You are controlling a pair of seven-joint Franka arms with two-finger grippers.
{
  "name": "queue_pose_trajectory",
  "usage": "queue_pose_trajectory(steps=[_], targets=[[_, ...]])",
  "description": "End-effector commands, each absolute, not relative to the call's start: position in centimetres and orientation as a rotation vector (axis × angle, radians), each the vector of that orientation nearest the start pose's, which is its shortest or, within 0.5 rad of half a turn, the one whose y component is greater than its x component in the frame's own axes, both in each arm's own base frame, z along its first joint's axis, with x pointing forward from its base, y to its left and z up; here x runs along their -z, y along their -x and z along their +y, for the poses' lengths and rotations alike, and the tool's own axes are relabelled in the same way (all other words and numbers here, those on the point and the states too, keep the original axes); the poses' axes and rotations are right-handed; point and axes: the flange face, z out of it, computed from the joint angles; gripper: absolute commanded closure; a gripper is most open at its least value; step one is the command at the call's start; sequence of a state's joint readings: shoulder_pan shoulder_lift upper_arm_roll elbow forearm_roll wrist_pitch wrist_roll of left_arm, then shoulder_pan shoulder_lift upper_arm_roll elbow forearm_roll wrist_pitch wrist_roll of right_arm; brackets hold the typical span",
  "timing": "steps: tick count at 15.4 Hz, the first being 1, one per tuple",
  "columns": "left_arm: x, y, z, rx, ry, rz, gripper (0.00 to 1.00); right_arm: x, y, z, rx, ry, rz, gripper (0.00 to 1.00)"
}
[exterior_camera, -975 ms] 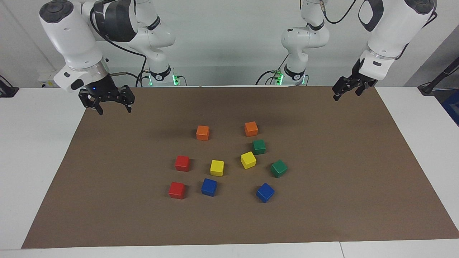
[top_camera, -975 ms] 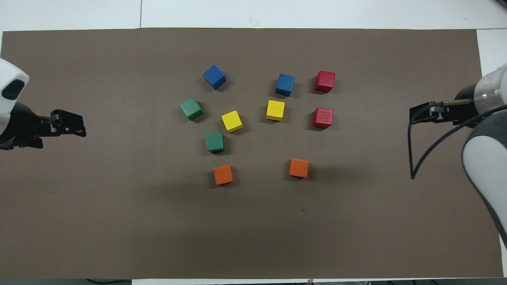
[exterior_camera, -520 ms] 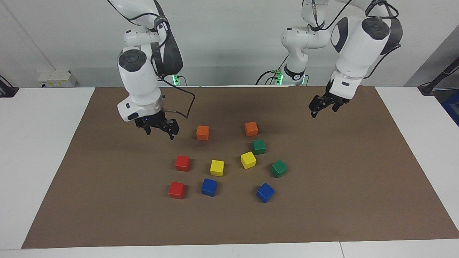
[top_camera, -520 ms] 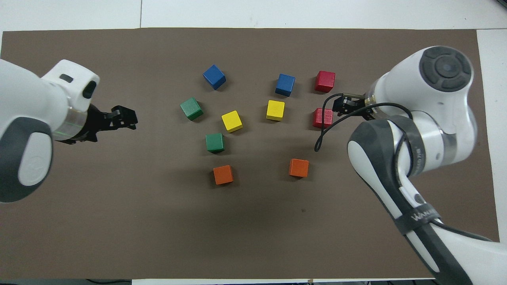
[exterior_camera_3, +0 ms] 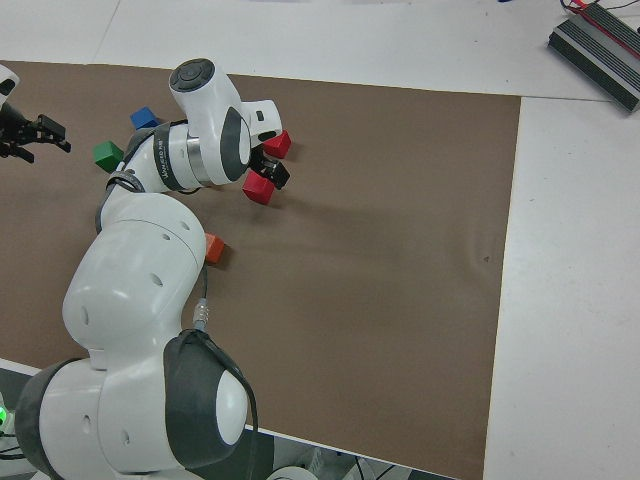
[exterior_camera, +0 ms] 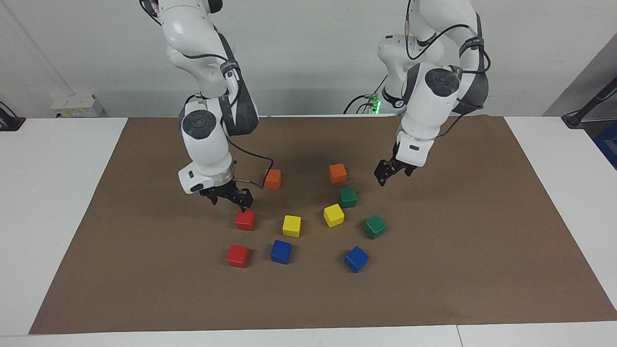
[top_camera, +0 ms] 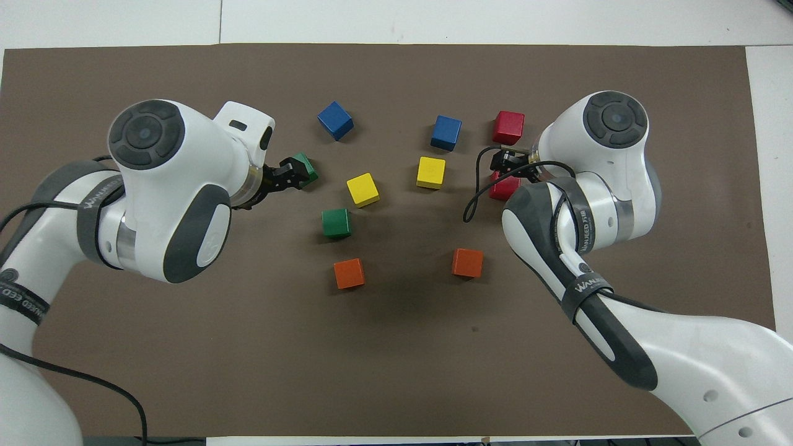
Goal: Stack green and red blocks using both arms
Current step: 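Grasp the green cube with the left gripper while the right gripper grasps red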
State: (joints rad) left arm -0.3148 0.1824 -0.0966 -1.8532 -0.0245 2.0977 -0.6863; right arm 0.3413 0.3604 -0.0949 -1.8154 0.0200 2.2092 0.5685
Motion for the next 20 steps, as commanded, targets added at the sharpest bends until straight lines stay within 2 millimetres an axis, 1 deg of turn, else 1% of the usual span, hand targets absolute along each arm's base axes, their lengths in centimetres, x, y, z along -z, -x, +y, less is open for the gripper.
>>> queue_pose_trajectory(steps=[1,2,3,4,5,6,8,9,10,11,12,13,14,15,16,18,19,20], targets=[[-40.7,-55.3,-27.0,0.048,3.185,-0.451,0.00,-33.3,-62.2,17.9,0.072,3.084,0.529,0.00],[-39.6,-54.7,-27.4,0.025,3.174,-0.473,0.00,-33.0,-62.0,17.9,0.063,3.090,0.513,0.00],[-38.9,-54.2,-28.3,0.037,3.177,-0.492,0.00,-32.6,-61.8,17.8,0.056,3.098,0.489,0.00],[-37.3,-53.0,-30.1,0.030,3.182,-0.450,0.00,-32.1,-61.6,17.7,0.049,3.112,0.414,0.00],[-36.0,-52.6,-31.1,0.019,3.181,-0.429,0.00,-31.4,-61.3,17.5,0.054,3.119,0.357,0.00],[-34.3,-52.5,-31.7,-0.002,3.175,-0.414,0.00,-31.0,-61.1,17.5,0.061,3.119,0.343,0.00],[-33.7,-52.8,-31.7,0.015,3.184,-0.416,0.00,-30.6,-60.9,17.5,0.074,3.117,0.336,0.00],[-33.6,-52.6,-31.8,0.011,3.182,-0.414,0.00,-30.3,-60.7,17.5,0.073,3.119,0.327,0.00],[-33.3,-52.5,-31.9,0.009,3.181,-0.411,0.00,-30.2,-60.7,17.5,0.080,3.118,0.325,0.02],[-33.1,-52.6,-31.9,0.025,3.189,-0.408,0.00,-30.2,-60.7,17.5,0.082,3.119,0.313,0.10],[-32.5,-53.0,-31.8,0.046,3.198,-0.419,0.00,-30.1,-60.7,17.4,0.082,3.121,0.292,0.31],[-31.9,-53.2,-31.9,0.050,3.200,-0.423,0.00,-30.1,-60.7,17.4,0.082,3.122,0.284,0.57],[-31.4,-52.9,-32.2,0.039,3.197,-0.415,0.00,-30.1,-60.7,17.4,0.082,3.122,0.284,0.87],[-30.7,-52.8,-32.3,0.026,3.192,-0.415,0.00,-30.1,-60.7,17.3,0.080,3.122,0.289,1.00],[-30.1,-52.8,-32.3,0.019,3.190,-0.417,0.00,-30.1,-60.8,17.3,0.082,3.122,0.289,1.00],[-29.8,-52.5,-32.3,0.010,3.184,-0.420,0.00,-30.4,-61.0,16.8,0.069,3.124,0.299,1.00],[-29.8,-52.1,-32.8,0.006,3.183,-0.426,0.07,-31.1,-61.1,16.2,0.066,3.124,0.306,1.00],[-29.9,-51.8,-33.2,-0.010,3.168,-0.480,0.58,-32.3,-61.0,15.5,0.051,3.127,0.288,1.00]])
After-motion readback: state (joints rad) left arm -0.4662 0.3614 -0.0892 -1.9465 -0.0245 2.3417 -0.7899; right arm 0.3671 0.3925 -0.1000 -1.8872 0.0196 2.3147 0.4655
